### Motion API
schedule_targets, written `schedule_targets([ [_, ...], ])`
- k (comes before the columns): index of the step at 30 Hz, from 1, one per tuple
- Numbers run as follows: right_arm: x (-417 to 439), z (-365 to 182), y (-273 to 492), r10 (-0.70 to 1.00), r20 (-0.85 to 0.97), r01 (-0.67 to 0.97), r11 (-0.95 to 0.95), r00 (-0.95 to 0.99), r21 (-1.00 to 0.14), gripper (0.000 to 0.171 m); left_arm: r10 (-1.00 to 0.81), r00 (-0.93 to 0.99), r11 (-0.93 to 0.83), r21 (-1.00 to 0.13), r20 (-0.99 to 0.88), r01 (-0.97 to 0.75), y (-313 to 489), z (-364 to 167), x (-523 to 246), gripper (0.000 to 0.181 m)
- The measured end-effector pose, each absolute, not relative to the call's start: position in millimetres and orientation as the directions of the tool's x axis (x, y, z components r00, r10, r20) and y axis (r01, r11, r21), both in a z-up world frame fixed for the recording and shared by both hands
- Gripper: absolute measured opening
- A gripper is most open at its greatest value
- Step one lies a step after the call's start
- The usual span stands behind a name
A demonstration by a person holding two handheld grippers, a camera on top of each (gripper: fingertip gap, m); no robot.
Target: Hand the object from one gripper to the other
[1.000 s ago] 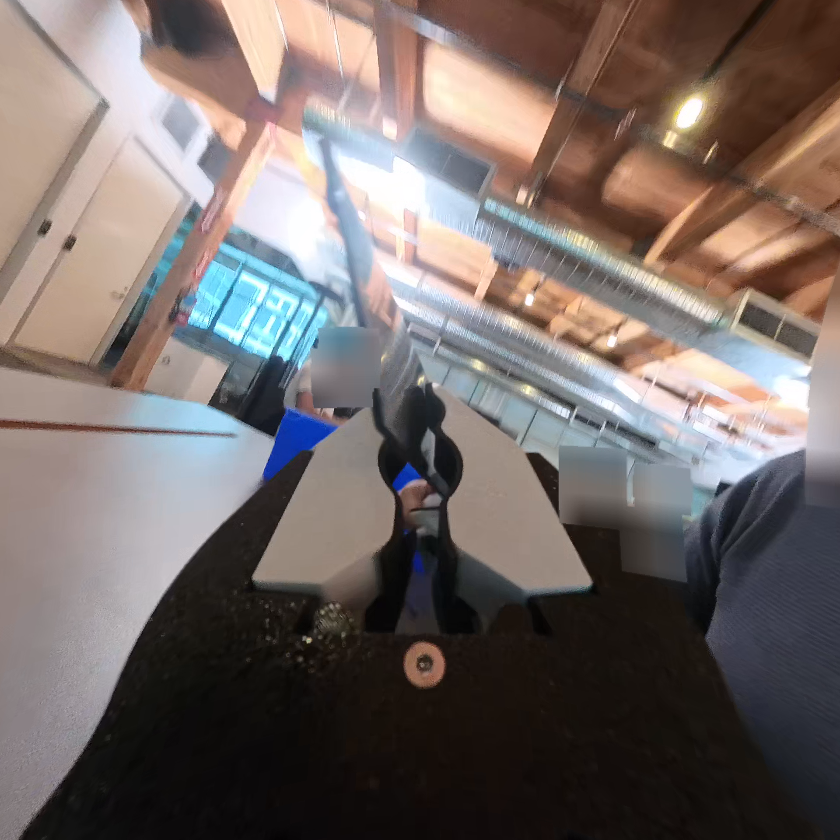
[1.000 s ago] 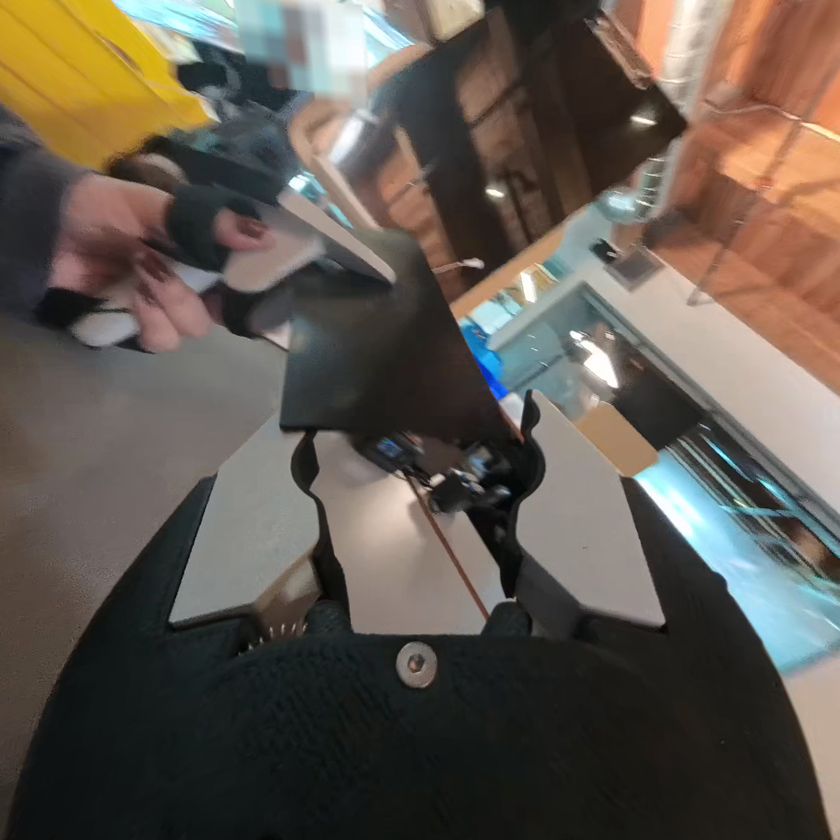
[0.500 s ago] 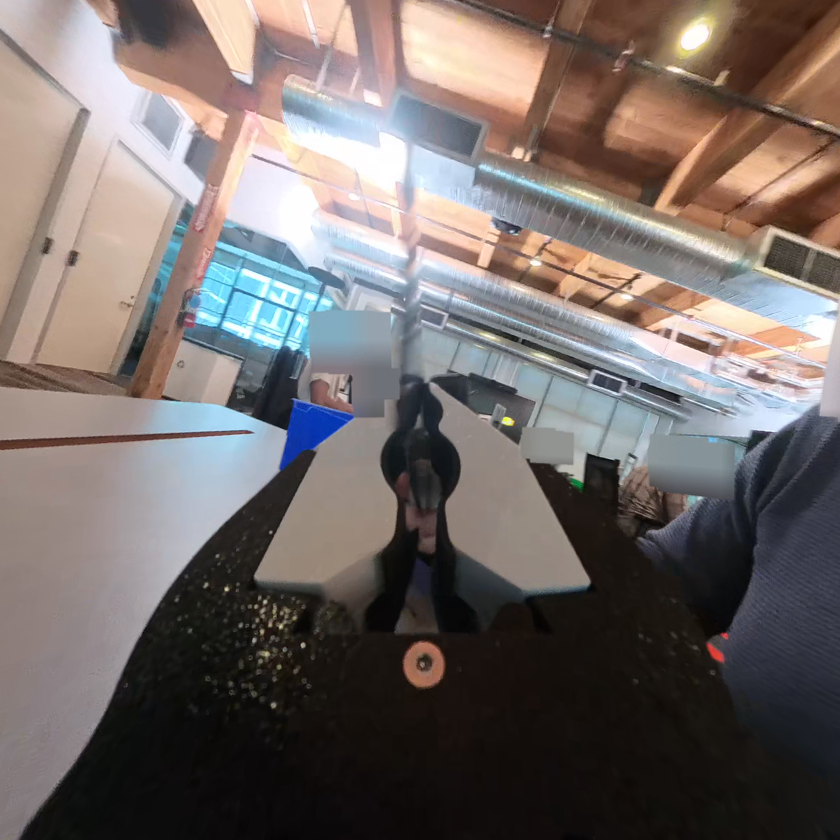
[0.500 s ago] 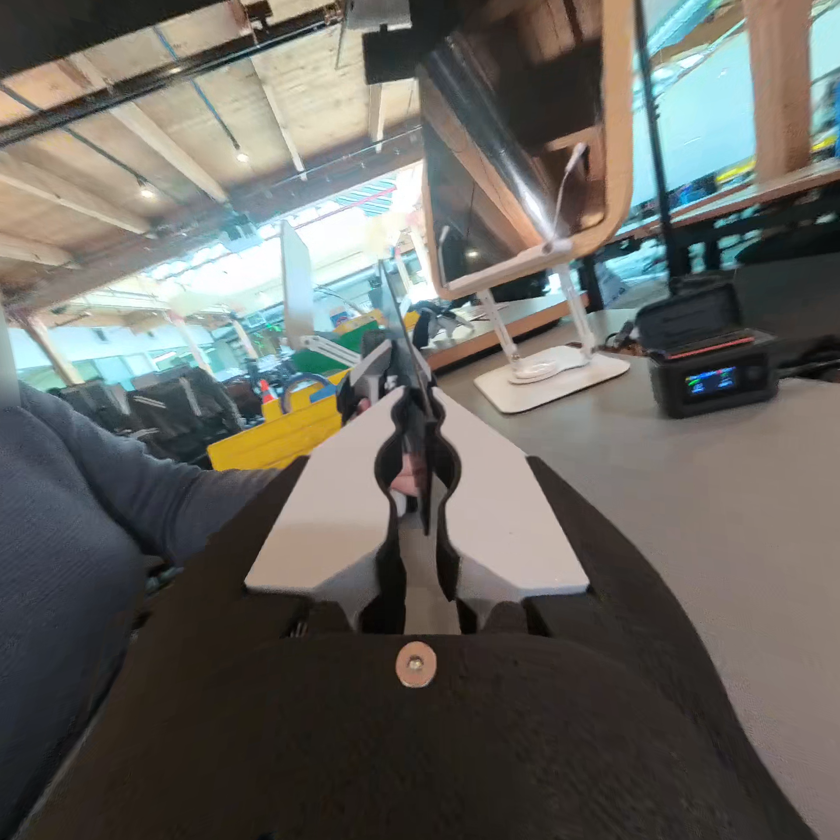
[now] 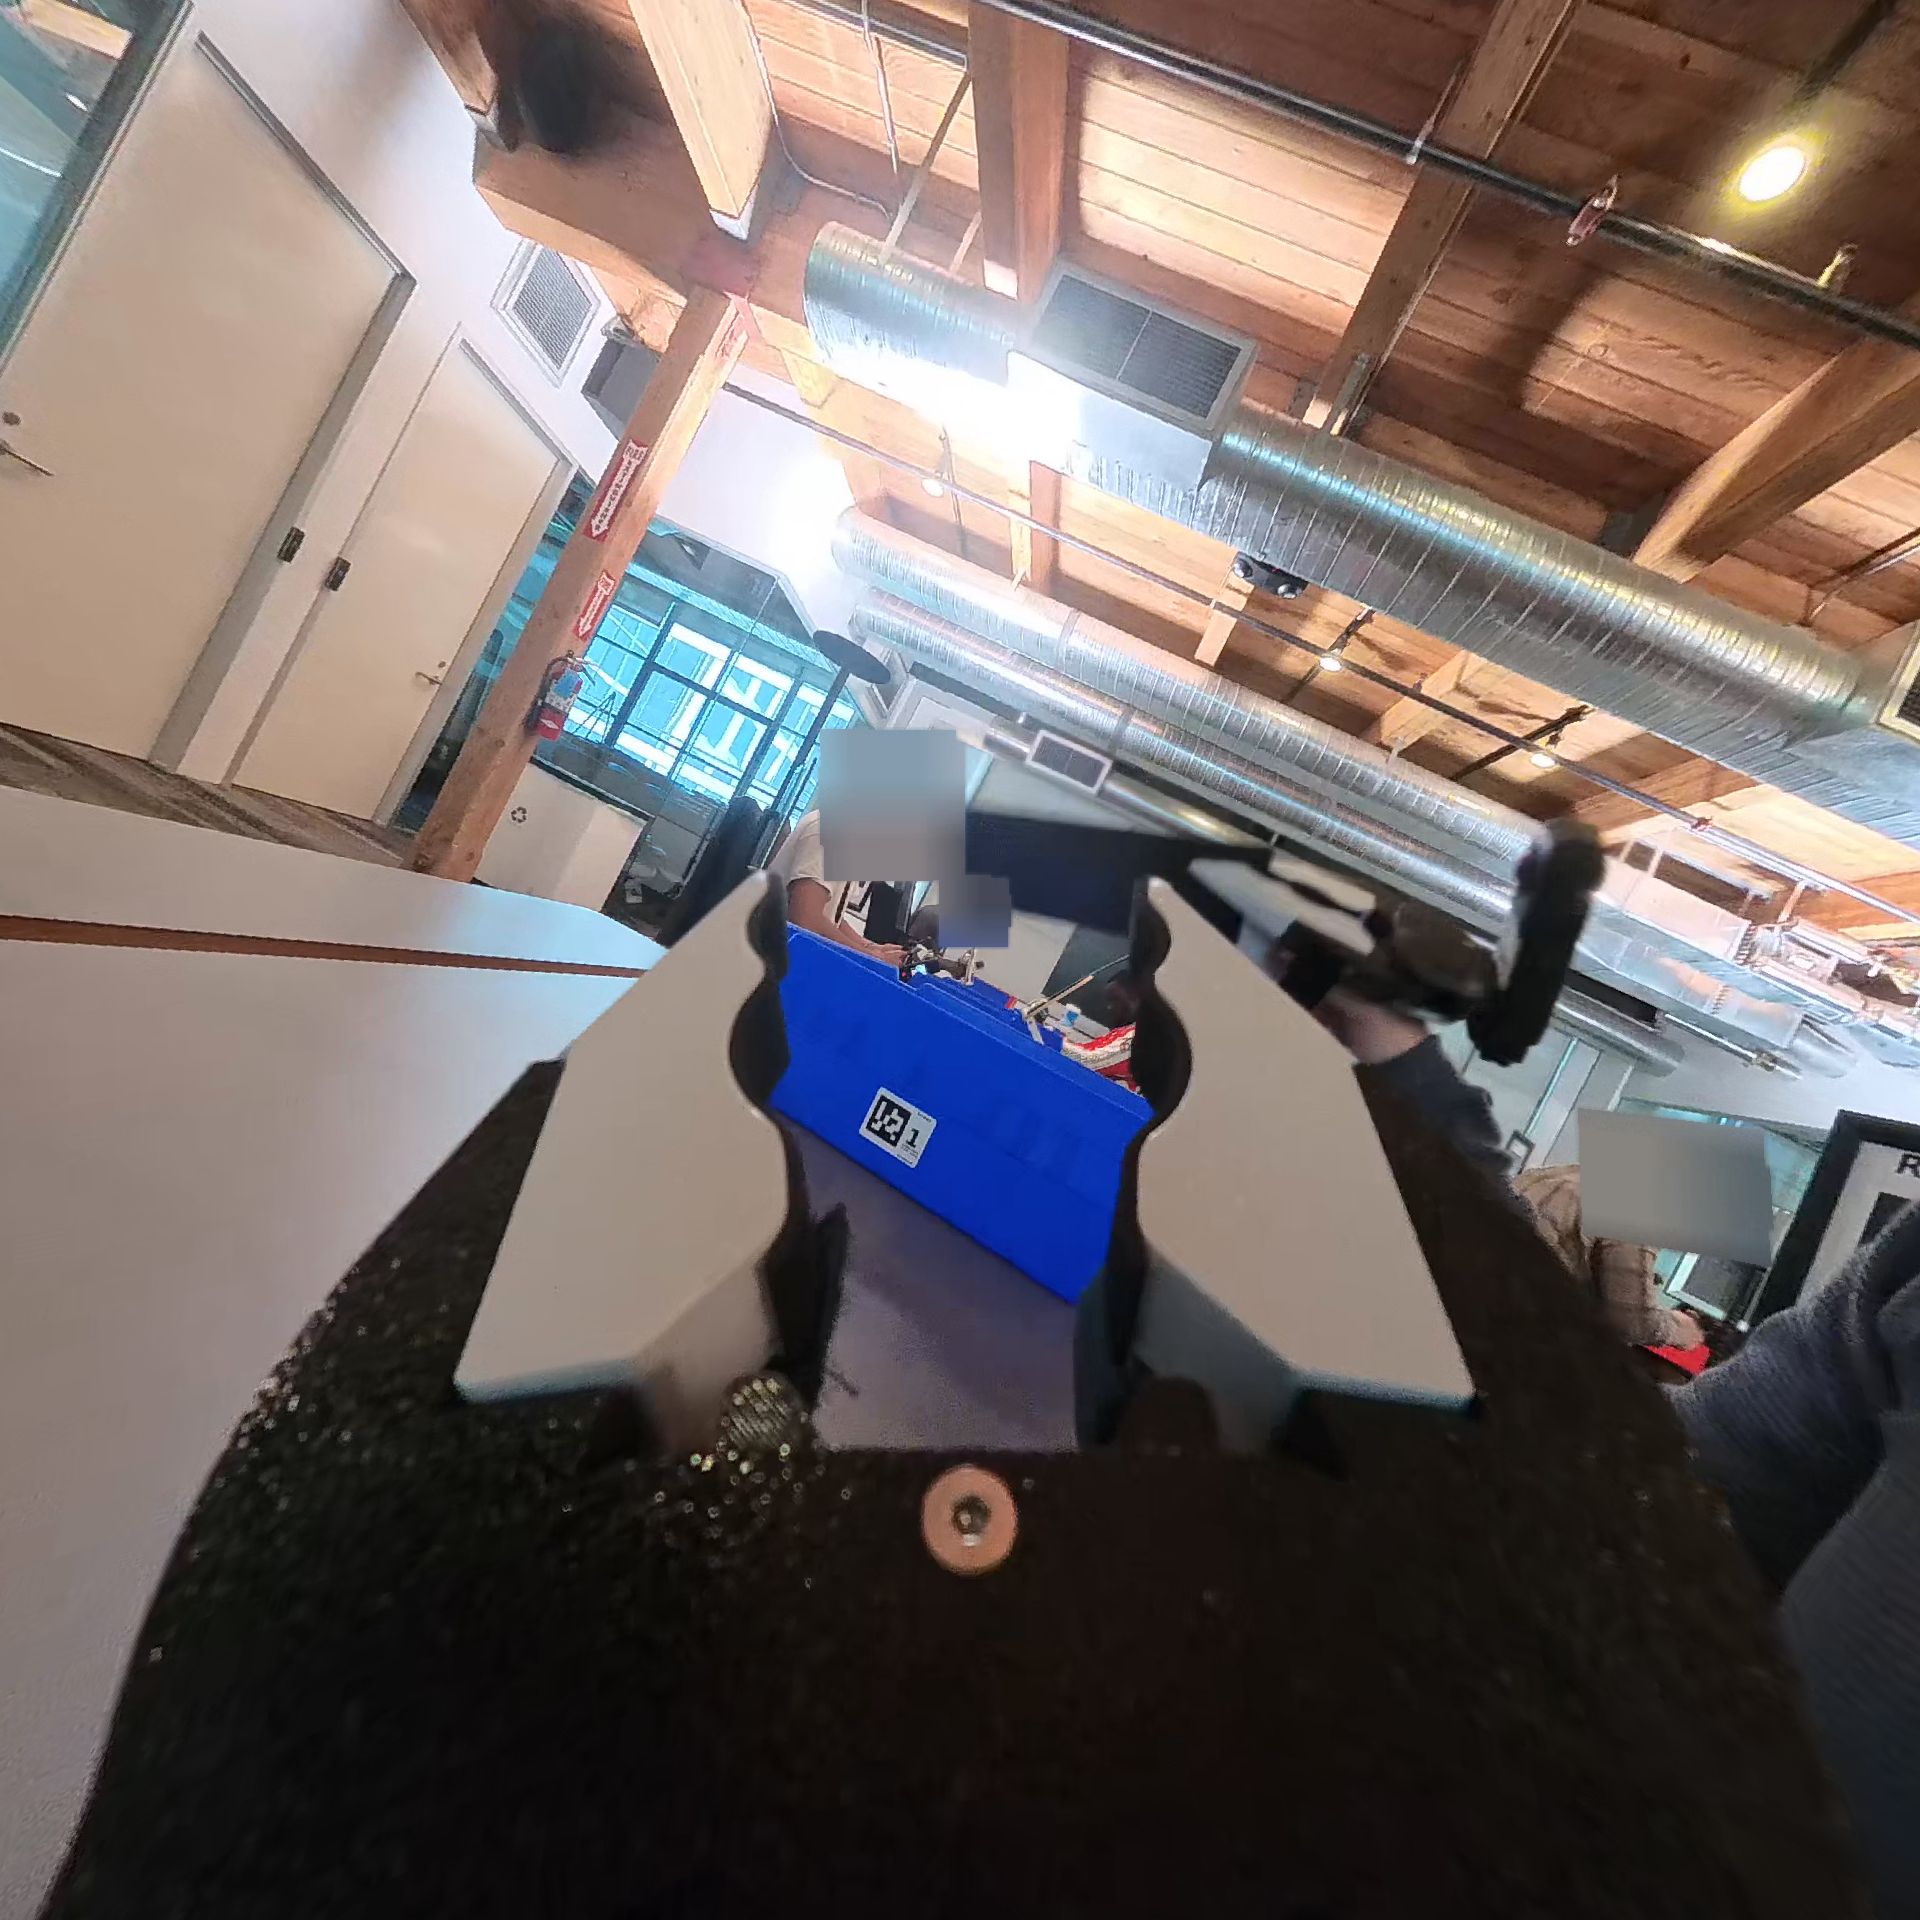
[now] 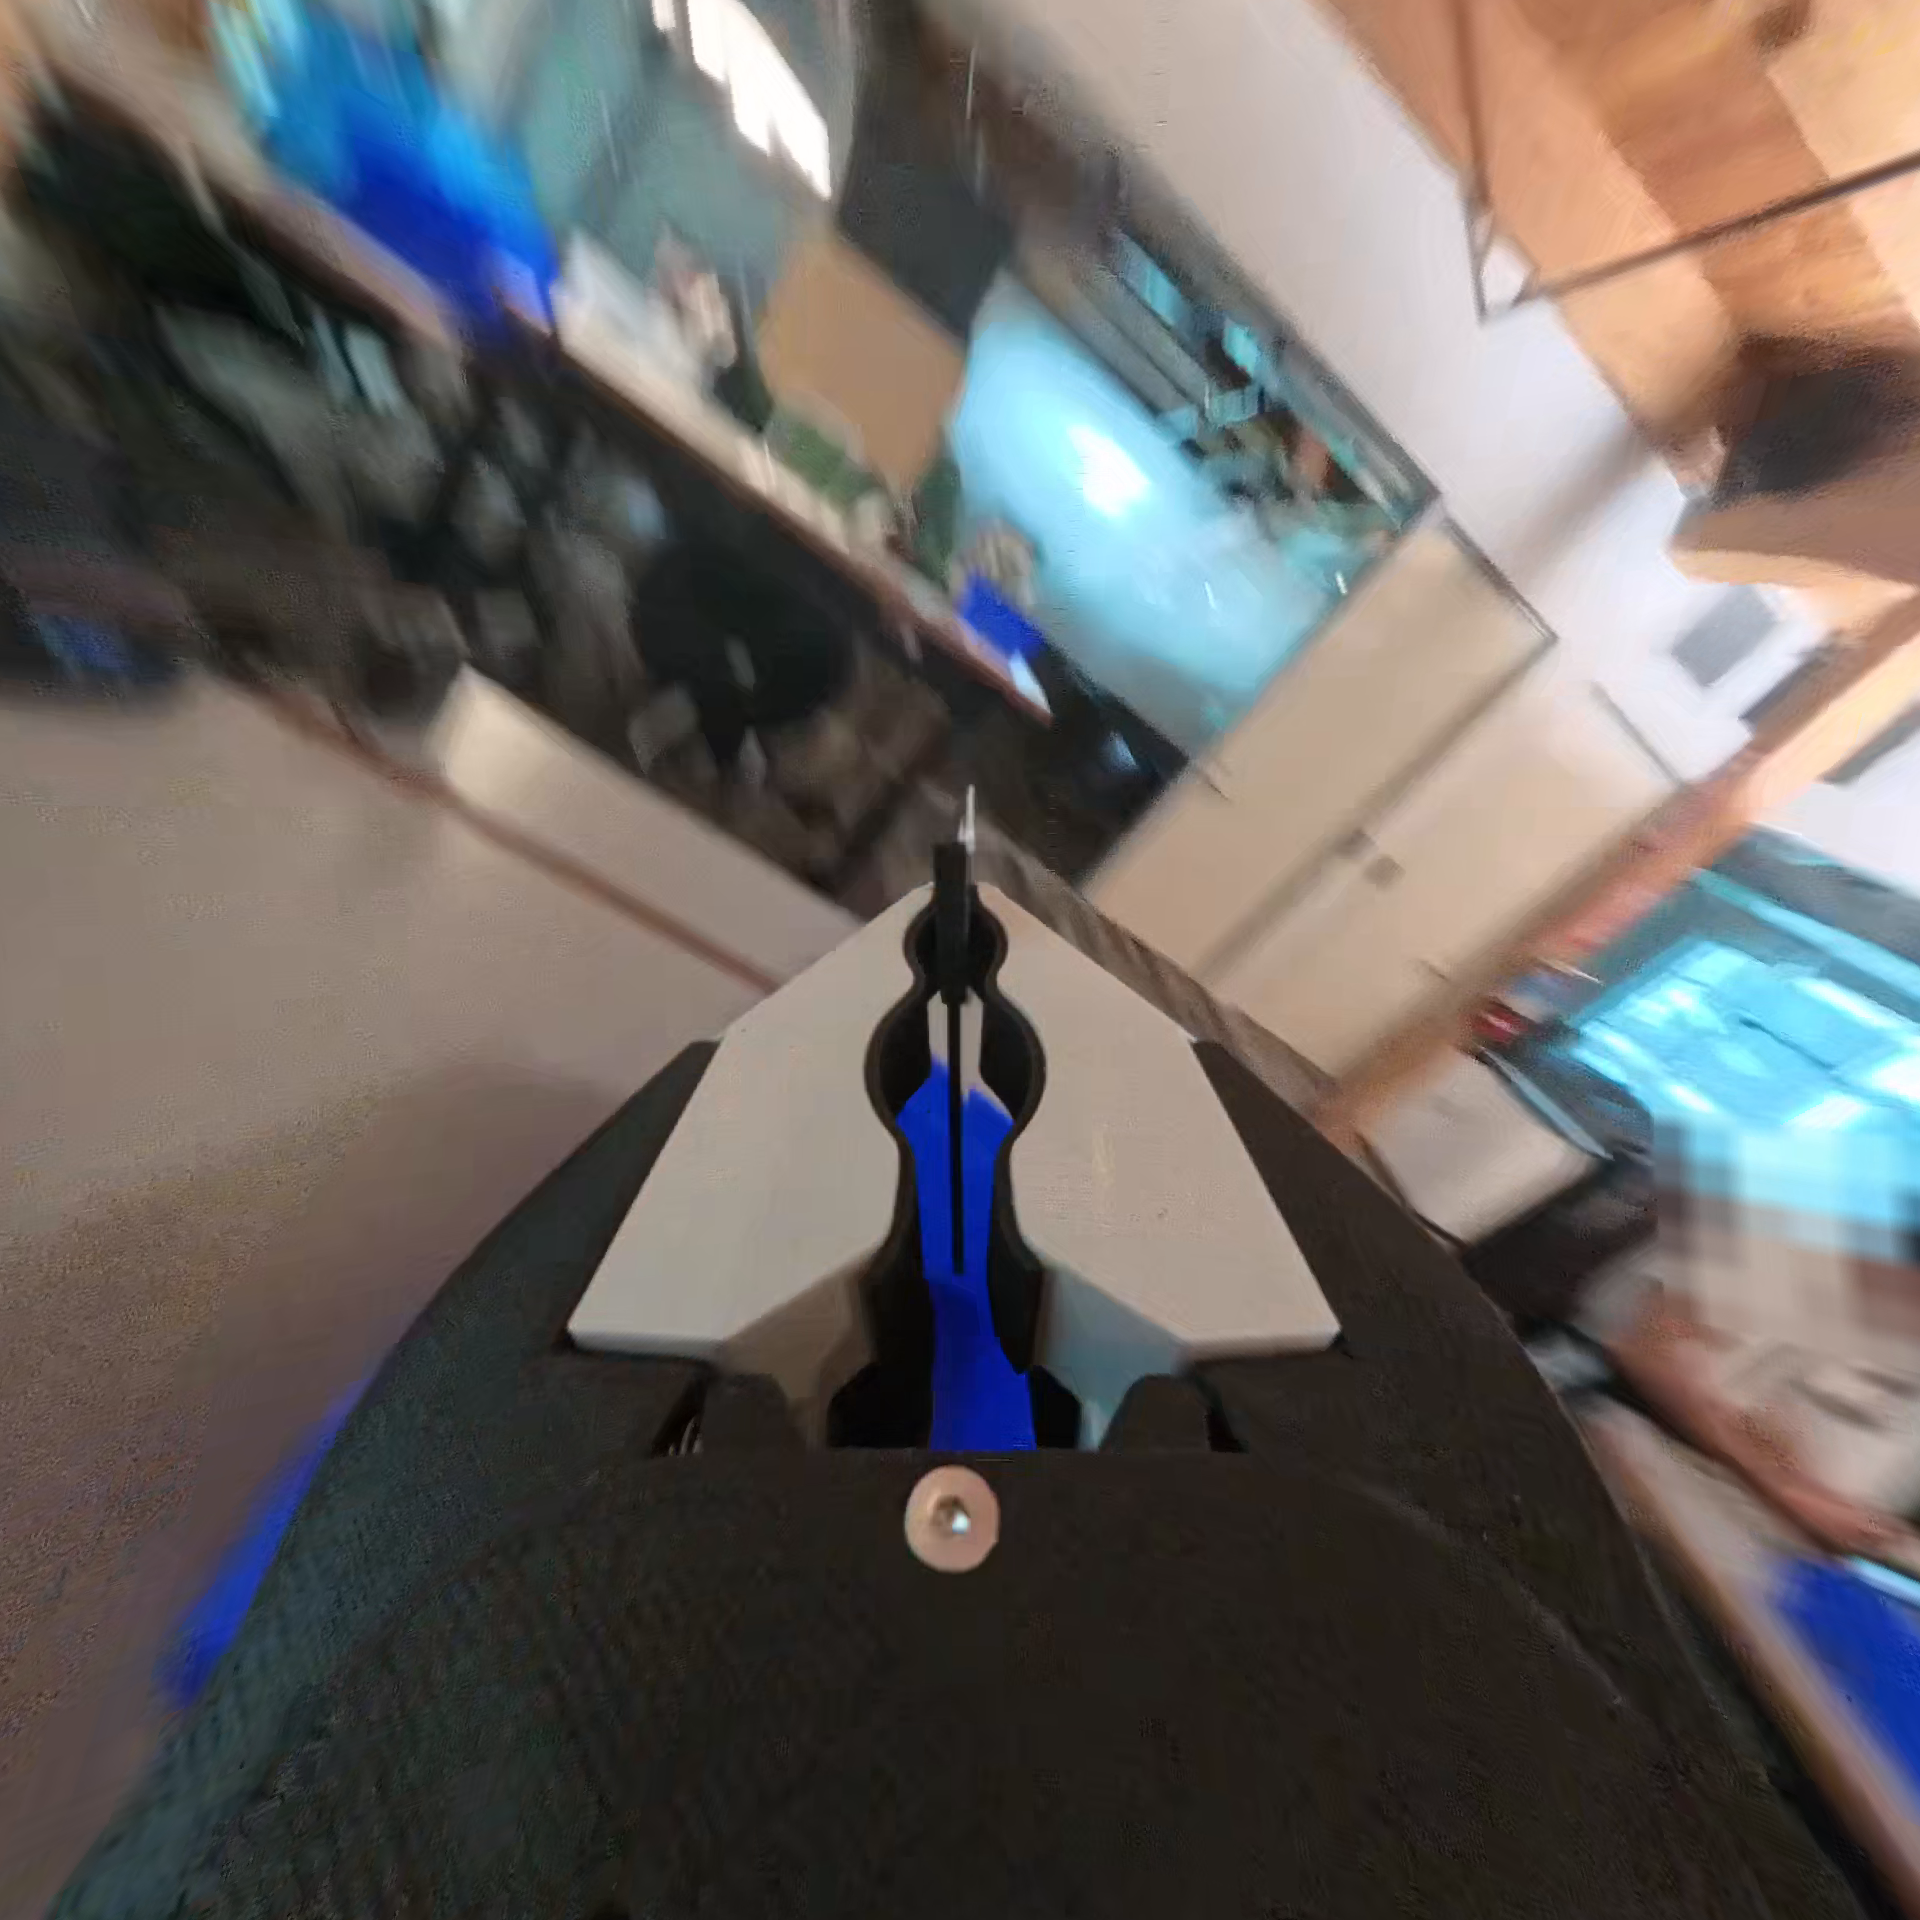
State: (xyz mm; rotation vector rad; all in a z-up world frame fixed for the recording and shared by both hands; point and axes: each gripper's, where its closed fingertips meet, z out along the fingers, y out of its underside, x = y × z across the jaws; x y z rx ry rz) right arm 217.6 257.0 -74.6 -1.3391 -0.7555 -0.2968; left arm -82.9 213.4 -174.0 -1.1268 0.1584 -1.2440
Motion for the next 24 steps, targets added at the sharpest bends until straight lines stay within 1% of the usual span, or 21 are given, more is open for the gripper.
schedule_targets([
  [1,229.2,-92.6,263.6,0.216,0.719,0.700,0.167,0.661,-0.694,0.000,-0.804,0.380,-0.109,-0.741,0.458,0.662,213.5,-174.2,-82.5,0.062],
  [3,236.8,-130.2,277.1,0.276,0.815,0.826,0.108,0.509,-0.553,0.000,-0.807,0.375,-0.116,-0.745,0.457,0.657,213.2,-174.7,-80.9,0.059],
  [5,231.3,-160.2,289.0,0.316,0.886,0.901,0.158,0.341,-0.403,0.000,-0.811,0.373,-0.116,-0.749,0.451,0.652,212.2,-174.8,-79.3,0.056],
  [7,219.9,-185.7,296.5,0.313,0.940,0.938,0.265,0.135,-0.223,0.000,-0.814,0.371,-0.117,-0.752,0.448,0.649,211.6,-174.9,-78.4,0.053],
  [8,214.6,-196.1,299.6,0.311,0.948,0.936,0.310,0.068,-0.169,0.000,-0.814,0.370,-0.119,-0.752,0.448,0.649,211.6,-175.0,-78.3,0.053],
  [9,210.1,-206.8,301.8,0.326,0.945,0.928,0.346,0.020,-0.139,0.000,-0.814,0.368,-0.120,-0.751,0.449,0.649,211.4,-175.2,-78.2,0.052],
  [10,207.7,-218.5,303.6,0.364,0.931,0.923,0.361,-0.011,-0.130,0.000,-0.816,0.364,-0.123,-0.750,0.449,0.650,211.2,-175.1,-78.0,0.050],
  [12,209.9,-241.1,305.4,0.483,0.875,0.929,0.336,-0.030,-0.154,0.000,-0.816,0.358,-0.129,-0.746,0.454,0.653,211.2,-175.2,-78.3,0.050],
  [14,216.3,-249.9,305.9,0.585,0.810,0.938,0.261,0.033,-0.227,0.006,-0.814,0.357,-0.131,-0.743,0.459,0.656,211.9,-175.5,-79.0,0.051],
  [16,222.9,-247.3,301.4,0.693,0.701,0.926,0.132,0.170,-0.355,0.040,-0.808,0.361,-0.134,-0.742,0.465,0.657,213.2,-176.3,-79.4,0.053],
  [17,227.3,-242.6,298.8,0.729,0.638,0.910,0.047,0.250,-0.411,0.052,-0.805,0.363,-0.137,-0.742,0.469,0.656,214.1,-176.9,-79.4,0.054],
  [18,232.4,-236.1,295.7,0.744,0.590,0.896,-0.026,0.314,-0.444,0.058,-0.801,0.366,-0.140,-0.743,0.473,0.655,215.1,-177.6,-79.4,0.055],
  [19,237.8,-228.3,292.3,0.744,0.560,0.883,-0.085,0.365,-0.462,0.059,-0.797,0.372,-0.141,-0.745,0.477,0.653,216.1,-178.4,-79.4,0.056],
  [24,255.7,-189.0,278.2,0.618,0.474,0.765,-0.372,0.627,-0.526,0.058,-0.784,0.401,-0.135,-0.760,0.475,0.635,218.9,-181.0,-77.8,0.056],
])
